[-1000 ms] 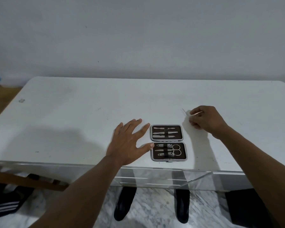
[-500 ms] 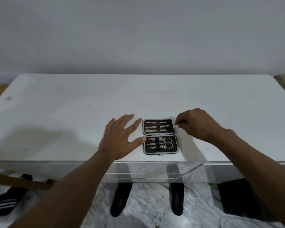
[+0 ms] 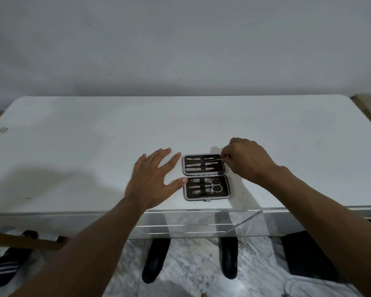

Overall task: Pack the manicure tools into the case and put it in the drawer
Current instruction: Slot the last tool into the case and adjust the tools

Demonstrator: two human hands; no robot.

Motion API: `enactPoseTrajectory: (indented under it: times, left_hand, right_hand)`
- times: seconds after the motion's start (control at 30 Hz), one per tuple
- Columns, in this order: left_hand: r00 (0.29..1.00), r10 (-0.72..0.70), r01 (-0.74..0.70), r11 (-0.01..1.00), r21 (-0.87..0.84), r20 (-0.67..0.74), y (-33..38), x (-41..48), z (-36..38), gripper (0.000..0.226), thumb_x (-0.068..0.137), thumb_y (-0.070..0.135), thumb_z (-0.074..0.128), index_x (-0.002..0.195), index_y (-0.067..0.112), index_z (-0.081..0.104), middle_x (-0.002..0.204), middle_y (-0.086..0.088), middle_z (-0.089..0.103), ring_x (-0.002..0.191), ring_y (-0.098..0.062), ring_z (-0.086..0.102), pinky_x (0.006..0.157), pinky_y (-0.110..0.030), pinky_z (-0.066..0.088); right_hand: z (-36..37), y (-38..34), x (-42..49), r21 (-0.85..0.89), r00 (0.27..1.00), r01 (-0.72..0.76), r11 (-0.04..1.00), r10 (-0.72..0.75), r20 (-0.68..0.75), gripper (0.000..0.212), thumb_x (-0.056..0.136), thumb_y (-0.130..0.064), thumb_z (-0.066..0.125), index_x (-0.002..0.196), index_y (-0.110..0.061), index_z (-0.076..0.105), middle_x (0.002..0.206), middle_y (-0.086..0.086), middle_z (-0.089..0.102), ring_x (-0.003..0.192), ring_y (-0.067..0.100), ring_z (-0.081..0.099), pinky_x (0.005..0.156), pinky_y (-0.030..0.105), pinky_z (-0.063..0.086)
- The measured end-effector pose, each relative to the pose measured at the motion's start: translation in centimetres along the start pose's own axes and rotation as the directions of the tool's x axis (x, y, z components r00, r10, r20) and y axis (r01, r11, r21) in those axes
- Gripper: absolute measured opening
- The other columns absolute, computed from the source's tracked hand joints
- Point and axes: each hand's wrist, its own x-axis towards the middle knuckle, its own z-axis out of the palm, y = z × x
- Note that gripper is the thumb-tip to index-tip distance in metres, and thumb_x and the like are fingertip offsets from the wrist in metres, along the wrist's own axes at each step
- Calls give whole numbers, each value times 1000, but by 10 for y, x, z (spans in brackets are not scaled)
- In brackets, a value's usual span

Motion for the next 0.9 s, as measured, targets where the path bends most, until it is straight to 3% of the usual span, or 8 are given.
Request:
enactPoseTrajectory:
  times: [0.23,0.9]
  left_hand:
    - [1000,1,-1,1000,-2,-11,0,0,1,79,82,82,17,149,41,23,159,6,23,147,-16,16,118,-48,9]
    - [1000,2,-2,1000,-15,-23,1,-2,-2,77,83,80,20,149,40,24,158,6,25,146,-15,18,119,-49,13]
  right_hand:
    - [-5,-3,0,-4,999,3,1000,-3,42,20,90,-16,52,96,-19,70,102,6,64,91,32,61,75,41,53]
    - [3,-11,10,6,998,3,1000,-3,63,18,90,-16,50,95,-19,67,103,4,61,90,30,59,66,32,39]
